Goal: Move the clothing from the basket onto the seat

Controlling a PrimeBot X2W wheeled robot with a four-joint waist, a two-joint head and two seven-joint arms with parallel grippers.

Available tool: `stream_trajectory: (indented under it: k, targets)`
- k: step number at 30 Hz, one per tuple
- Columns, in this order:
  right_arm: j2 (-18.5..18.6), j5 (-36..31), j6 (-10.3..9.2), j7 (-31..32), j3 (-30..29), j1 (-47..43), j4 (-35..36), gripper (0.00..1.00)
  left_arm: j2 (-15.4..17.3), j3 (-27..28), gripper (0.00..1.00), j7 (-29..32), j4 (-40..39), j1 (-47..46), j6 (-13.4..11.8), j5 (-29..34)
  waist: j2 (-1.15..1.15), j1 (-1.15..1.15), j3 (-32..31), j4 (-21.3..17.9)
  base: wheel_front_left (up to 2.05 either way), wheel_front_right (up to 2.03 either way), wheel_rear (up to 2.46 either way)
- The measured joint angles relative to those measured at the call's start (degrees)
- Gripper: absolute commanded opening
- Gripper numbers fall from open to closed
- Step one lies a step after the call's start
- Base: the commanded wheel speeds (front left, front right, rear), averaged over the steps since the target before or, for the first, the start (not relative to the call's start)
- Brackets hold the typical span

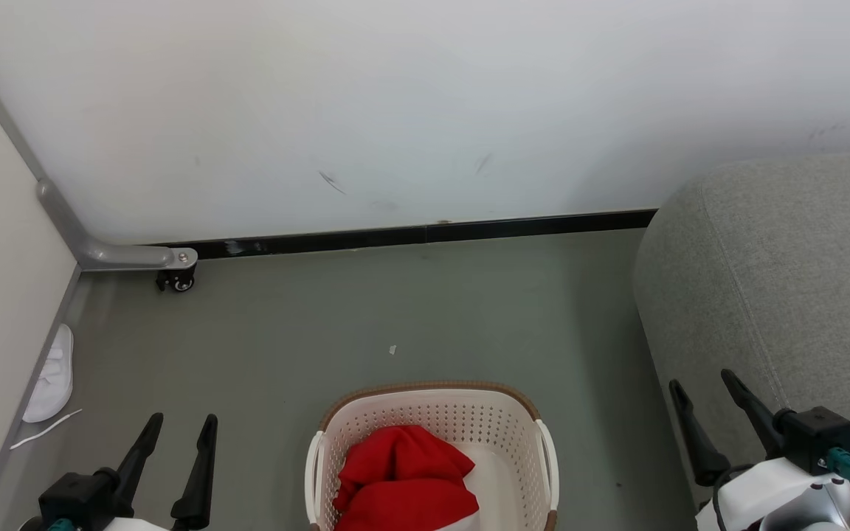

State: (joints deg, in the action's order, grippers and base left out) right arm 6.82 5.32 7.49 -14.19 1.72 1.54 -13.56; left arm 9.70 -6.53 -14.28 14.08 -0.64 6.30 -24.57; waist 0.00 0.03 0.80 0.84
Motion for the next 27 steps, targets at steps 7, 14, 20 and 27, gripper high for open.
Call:
stream_trajectory:
  k: [7,14,20,27]
  targets:
    - [-0.9,-0.6,0.00,0.0,0.6,0.1,0.2,1.00,-0.1,0.2,1.00,0.0,0.2,0.0,0.4,0.5,0.00,0.00,0.5,-0.2,0.00,0.00,0.00]
    - [-1.3,-0.6,0.00,0.0,0.6,0.1,1.6,1.00,-0.4,-1.4,1.00,0.0,0.7,0.0,0.5,0.6,0.00,-0.01,1.5,-0.7,0.00,0.00,0.00]
    - [-1.5,-0.6,0.00,0.0,0.6,0.1,3.0,1.00,-0.4,-3.4,1.00,0.0,1.7,-0.3,0.7,0.6,0.00,-0.01,2.8,-1.4,0.00,0.00,0.00]
    - [-1.9,-0.7,0.00,0.0,0.5,0.0,5.1,1.00,-0.4,-5.5,1.00,0.0,2.2,-2.6,1.0,0.7,0.00,-0.01,4.6,-2.3,0.00,0.00,0.00]
